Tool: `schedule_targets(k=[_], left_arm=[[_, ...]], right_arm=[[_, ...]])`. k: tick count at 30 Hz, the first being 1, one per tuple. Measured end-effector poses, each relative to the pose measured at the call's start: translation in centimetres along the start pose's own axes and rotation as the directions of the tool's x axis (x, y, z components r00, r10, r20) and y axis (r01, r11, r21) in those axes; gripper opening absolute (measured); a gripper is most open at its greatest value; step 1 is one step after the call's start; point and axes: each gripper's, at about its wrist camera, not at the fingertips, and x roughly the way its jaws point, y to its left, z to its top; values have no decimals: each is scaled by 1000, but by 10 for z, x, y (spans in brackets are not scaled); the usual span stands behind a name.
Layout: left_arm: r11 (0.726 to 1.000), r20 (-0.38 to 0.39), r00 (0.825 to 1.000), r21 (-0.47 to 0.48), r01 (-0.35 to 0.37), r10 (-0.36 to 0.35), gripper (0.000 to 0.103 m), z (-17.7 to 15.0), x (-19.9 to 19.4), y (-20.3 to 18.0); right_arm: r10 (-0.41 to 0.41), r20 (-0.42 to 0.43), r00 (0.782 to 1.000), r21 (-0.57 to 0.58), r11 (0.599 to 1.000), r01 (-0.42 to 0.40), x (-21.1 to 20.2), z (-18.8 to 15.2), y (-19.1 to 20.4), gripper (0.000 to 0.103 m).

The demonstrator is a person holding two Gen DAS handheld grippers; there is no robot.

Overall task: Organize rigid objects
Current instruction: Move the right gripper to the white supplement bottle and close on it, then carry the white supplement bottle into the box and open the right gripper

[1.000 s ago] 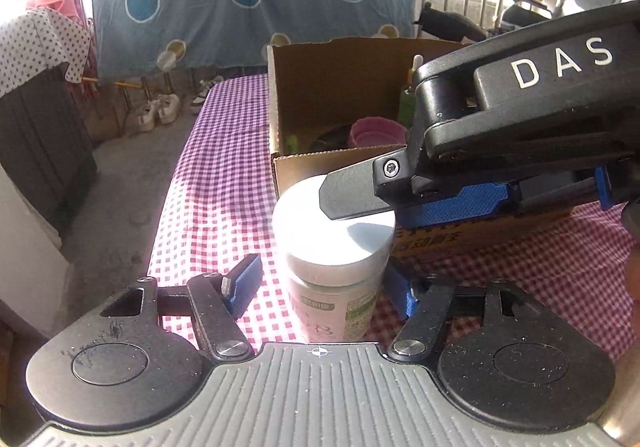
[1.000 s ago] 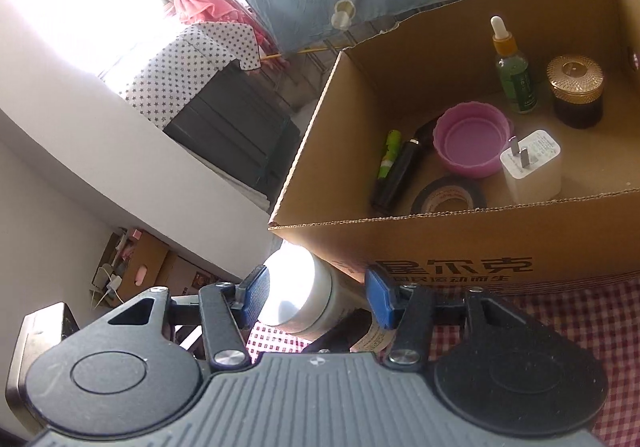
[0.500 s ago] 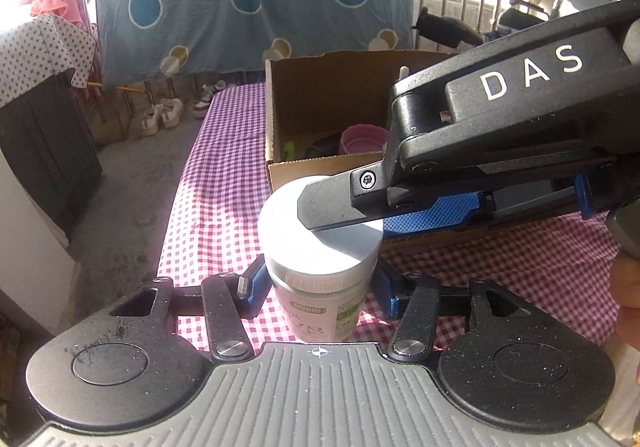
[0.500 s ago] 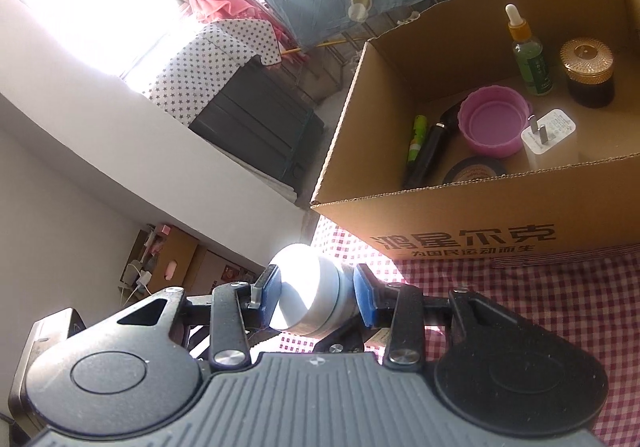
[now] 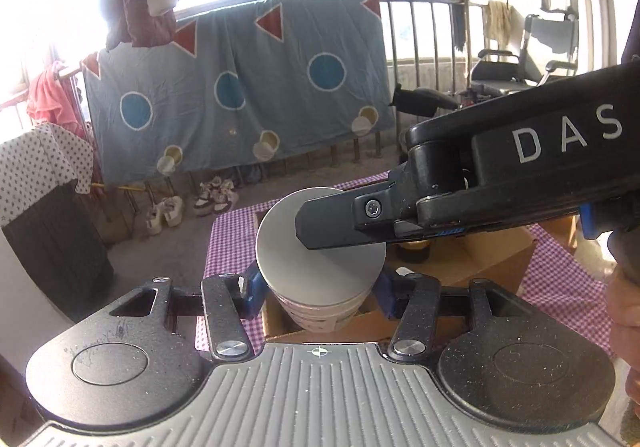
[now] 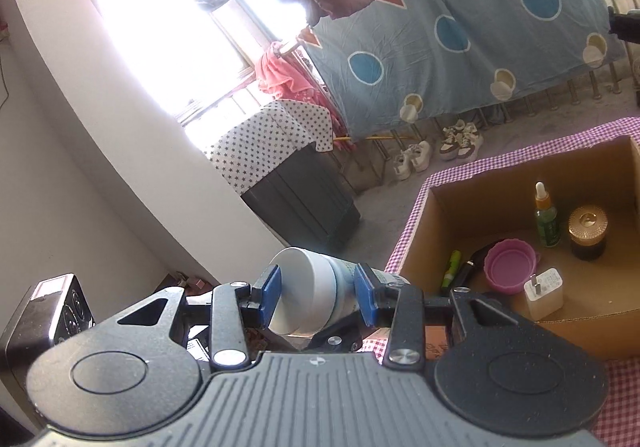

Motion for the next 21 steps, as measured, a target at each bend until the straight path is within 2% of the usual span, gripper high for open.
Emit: schedule_targets(k=[4,8,14,21], left_arm=[[997,22,997,14,70,-70,53,22,20,-20],[989,-11,989,11,146,-146,53,39,50,-37],[971,-128,963,-9,240,-239,53,42,104,-69],[960,-268,923,-36,276,-276,53,25,154,-88]], right_arm=[[-60,42,997,-8,998,61,-17,22,-15,44],[-138,57,989,9,990,137,-29,40,-45,44],[-220,10,976,85,972,218,-29,50,-106,44],[-257,-78,963,192,944,268,-9,40,-175,44]])
